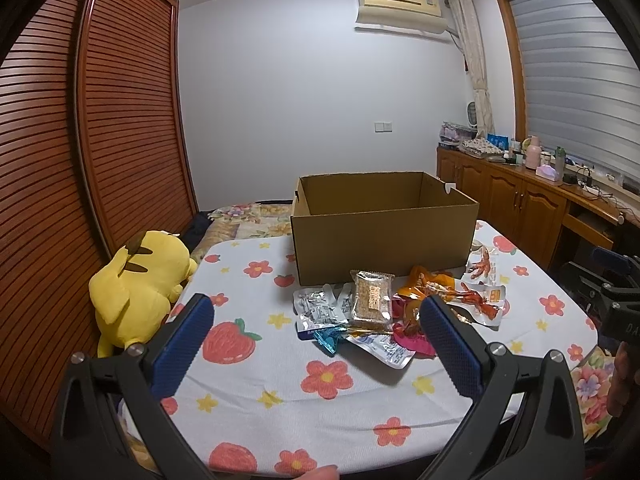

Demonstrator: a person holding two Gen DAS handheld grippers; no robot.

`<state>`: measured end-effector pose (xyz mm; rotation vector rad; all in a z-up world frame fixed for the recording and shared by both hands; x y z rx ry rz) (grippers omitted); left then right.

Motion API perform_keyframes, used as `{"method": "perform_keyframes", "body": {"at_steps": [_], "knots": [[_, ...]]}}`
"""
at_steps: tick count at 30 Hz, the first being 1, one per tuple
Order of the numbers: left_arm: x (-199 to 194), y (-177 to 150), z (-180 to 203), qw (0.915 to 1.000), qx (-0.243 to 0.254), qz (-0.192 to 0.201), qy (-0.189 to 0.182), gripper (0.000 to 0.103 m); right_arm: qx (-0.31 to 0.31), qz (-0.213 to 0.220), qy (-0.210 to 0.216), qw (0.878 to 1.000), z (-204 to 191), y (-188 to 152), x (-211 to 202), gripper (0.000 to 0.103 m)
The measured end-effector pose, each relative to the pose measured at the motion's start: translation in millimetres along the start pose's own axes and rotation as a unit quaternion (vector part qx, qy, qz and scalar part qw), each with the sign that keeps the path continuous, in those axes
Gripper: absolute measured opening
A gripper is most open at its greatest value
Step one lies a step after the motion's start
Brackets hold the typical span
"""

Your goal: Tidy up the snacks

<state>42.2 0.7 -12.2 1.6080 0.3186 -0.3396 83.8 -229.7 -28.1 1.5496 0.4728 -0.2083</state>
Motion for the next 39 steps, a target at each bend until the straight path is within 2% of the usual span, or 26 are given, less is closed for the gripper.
{"method": "perform_keyframes", "body": {"at_steps": [39], "knots": [[-2.2, 1.7, 2.4, 1.0, -0.002, 0.003, -0.003, 0.103, 0.0, 0.002, 0.0, 1.0, 6.4, 3.0, -7.1, 0.103]]}}
Point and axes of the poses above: each gripper's, at about its wrist camera, not at the fingertips, and x roughly the way its jaws point, z to its right, y to its top, the point moved 5 cm from there along x, roughly the way its jaws point
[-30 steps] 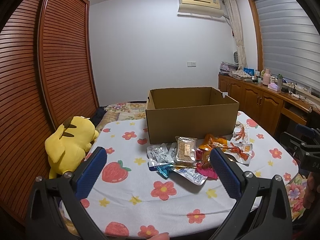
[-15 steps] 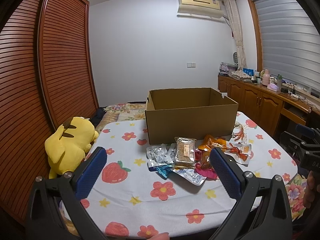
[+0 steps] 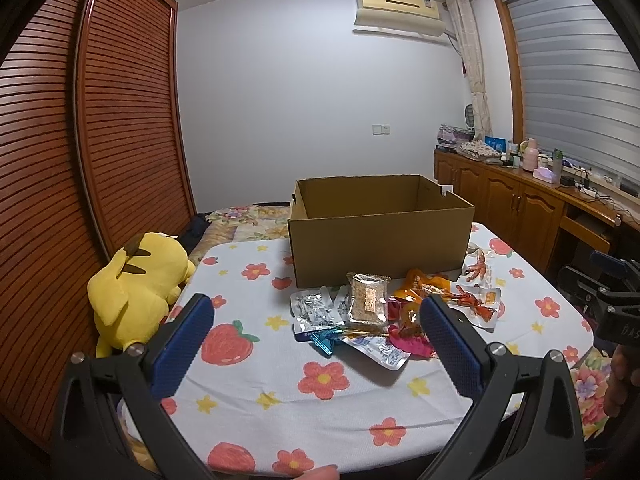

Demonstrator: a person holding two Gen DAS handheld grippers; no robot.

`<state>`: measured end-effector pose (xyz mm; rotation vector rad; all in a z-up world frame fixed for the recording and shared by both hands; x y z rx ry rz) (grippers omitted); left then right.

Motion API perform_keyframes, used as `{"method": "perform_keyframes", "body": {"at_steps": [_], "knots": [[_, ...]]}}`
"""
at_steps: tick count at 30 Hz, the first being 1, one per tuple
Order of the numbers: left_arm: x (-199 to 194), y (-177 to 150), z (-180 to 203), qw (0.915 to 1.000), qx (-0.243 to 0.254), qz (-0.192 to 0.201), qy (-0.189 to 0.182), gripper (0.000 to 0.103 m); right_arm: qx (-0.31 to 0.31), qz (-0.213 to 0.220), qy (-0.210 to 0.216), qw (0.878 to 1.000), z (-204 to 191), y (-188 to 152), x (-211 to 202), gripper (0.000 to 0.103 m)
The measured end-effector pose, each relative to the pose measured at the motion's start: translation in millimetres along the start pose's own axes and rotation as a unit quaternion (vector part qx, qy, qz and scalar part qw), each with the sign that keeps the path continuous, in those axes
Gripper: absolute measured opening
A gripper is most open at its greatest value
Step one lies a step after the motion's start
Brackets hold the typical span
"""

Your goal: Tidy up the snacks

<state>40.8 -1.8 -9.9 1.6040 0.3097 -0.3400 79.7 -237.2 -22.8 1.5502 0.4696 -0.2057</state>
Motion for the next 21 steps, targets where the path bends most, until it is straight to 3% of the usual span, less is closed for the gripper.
{"method": "perform_keyframes", "body": {"at_steps": [9, 21], "knots": [[10.3, -10.3, 4.2, 0.9997, 0.003, -0.021, -0.008, 0.103, 0.001, -0.007, -0.001, 1.0, 2.0, -9.0, 4.7, 0.103], [61.1, -18.4, 6.0, 0.9978, 0.01, -0.05, -0.043, 0.103, -0.008, -0.037, 0.011, 0.999, 12.8, -23.0, 37.6, 0.103]]}}
Point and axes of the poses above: each gripper's, at about its wrist camera, not at the fingertips, and x roughly the way its jaws point, z to its right, y to its top, the point moved 5 cm from there along x, roughly the way its jaws point
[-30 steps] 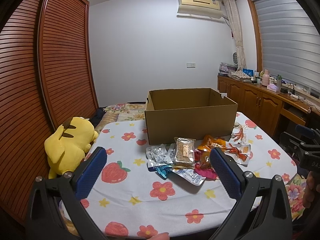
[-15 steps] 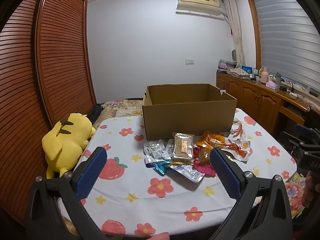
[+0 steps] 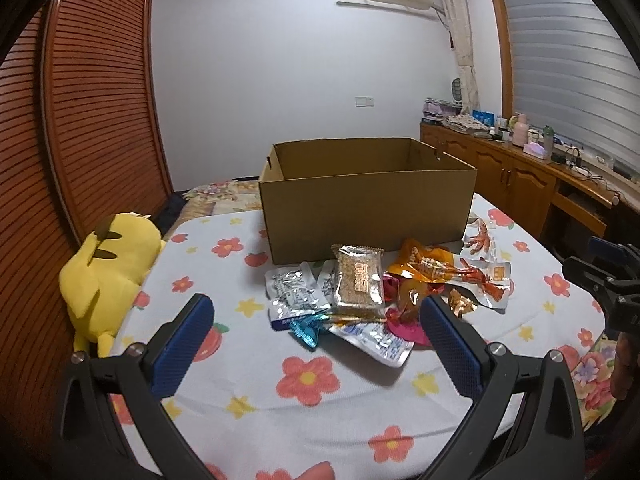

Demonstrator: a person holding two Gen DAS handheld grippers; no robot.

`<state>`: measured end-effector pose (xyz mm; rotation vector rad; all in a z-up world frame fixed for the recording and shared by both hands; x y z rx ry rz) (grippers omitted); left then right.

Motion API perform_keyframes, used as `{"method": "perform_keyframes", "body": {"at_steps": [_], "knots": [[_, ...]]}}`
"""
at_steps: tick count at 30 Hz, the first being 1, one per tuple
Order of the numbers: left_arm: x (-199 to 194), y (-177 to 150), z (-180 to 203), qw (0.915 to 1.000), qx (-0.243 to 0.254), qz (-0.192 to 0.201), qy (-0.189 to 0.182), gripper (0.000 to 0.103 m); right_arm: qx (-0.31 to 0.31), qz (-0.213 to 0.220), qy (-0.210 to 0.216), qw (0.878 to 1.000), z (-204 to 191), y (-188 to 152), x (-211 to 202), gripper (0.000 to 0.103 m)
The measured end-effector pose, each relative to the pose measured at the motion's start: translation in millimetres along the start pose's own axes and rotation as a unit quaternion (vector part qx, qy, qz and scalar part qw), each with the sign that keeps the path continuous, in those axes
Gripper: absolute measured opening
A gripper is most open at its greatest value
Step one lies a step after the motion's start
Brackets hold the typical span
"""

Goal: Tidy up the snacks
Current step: 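Grasp the clear sesame-bar packet with the left tool while the right tool grasps the orange chicken-feet packet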

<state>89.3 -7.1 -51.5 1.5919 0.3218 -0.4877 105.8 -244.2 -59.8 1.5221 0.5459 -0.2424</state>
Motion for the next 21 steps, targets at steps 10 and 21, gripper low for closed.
{"method": "perform_keyframes", "body": {"at_steps": [10, 21], "knots": [[60.0, 0.3, 0.9, 0.9977, 0.009, -0.052, -0.042, 0.101, -0.015, -0.025, 0.006, 1.0, 25.0, -1.9, 33.8, 0.103], [109.5, 8.0, 22.7, 0.9878, 0.02, -0.118, -0.1, 0.086, -0.015, -0.053, 0.024, 0.998, 47.2, 2.9, 63.6, 0.1]]}}
Point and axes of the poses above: each gripper's, at about its wrist camera, not at the fingertips, and x roughly the way its jaws point, z to its right, y to its top, the point moved 5 cm from there along x, roughly the way its jaws point
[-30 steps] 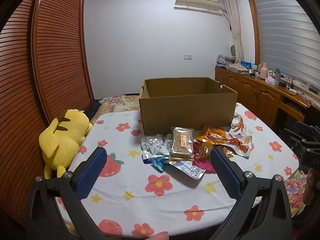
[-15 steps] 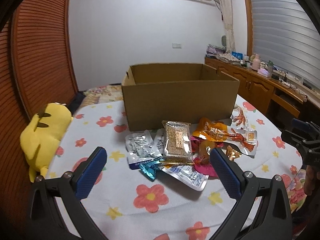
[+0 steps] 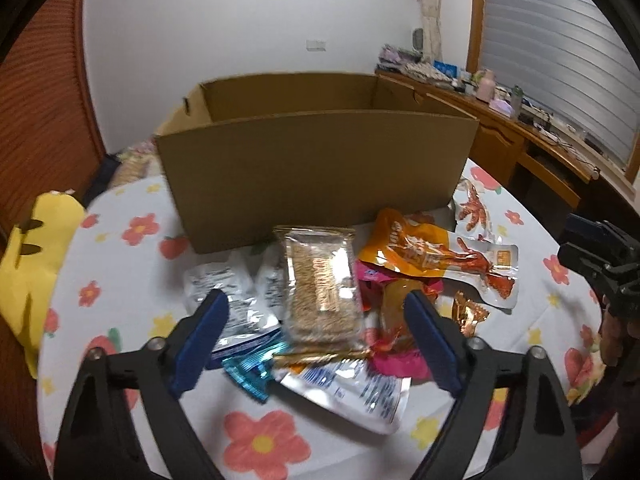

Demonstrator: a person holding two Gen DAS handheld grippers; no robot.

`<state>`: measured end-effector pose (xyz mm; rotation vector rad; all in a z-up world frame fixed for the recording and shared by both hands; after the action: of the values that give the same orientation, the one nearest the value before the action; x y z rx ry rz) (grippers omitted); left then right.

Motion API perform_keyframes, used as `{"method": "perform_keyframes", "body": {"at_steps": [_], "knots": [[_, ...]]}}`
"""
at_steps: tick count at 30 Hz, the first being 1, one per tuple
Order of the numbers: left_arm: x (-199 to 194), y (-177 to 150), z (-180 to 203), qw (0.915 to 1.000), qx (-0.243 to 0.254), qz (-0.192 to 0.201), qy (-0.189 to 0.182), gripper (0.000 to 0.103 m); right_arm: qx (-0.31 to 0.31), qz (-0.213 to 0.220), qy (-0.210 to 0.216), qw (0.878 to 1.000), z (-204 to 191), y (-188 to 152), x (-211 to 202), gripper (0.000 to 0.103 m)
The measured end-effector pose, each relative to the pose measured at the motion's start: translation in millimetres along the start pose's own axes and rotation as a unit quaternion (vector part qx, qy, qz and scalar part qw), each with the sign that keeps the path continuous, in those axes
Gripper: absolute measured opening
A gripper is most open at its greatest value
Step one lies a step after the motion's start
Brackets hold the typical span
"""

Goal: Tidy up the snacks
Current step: 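Grasp the clear sesame-bar packet with the left tool while the right tool grasps the orange chicken-feet packet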

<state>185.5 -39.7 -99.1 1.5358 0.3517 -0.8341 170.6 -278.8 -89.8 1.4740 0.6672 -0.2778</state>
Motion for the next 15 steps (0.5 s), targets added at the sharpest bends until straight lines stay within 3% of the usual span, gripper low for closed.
{"method": "perform_keyframes", "body": {"at_steps": [4, 9, 15], "knots": [[18.4, 6.3, -0.2, 0.9997, 0.003, -0.024, -0.002, 0.076, -0.007, -0.016, 0.034, 0.999, -5.5, 3.7, 9.7, 0.094], [36.7, 10.2, -1.2, 0.9988, 0.002, -0.049, -0.003, 0.068, -0.032, -0.027, 0.041, 0.998, -19.0, 6.4, 18.9, 0.092], [48.3, 11.9, 0.3, 0.9979, 0.009, -0.064, 0.011, 0.066, -0.049, -0.042, 0.062, 0.996, -33.1, 9.0, 31.6, 0.088]]}}
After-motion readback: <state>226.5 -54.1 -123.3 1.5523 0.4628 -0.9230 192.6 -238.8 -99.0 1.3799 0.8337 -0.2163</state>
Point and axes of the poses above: each gripper's, at about its wrist camera, not at the fingertips, and x roughly the way its jaws point, z to its right, y to its top, the point moved 5 cm from there along x, roughly the way its jaws point
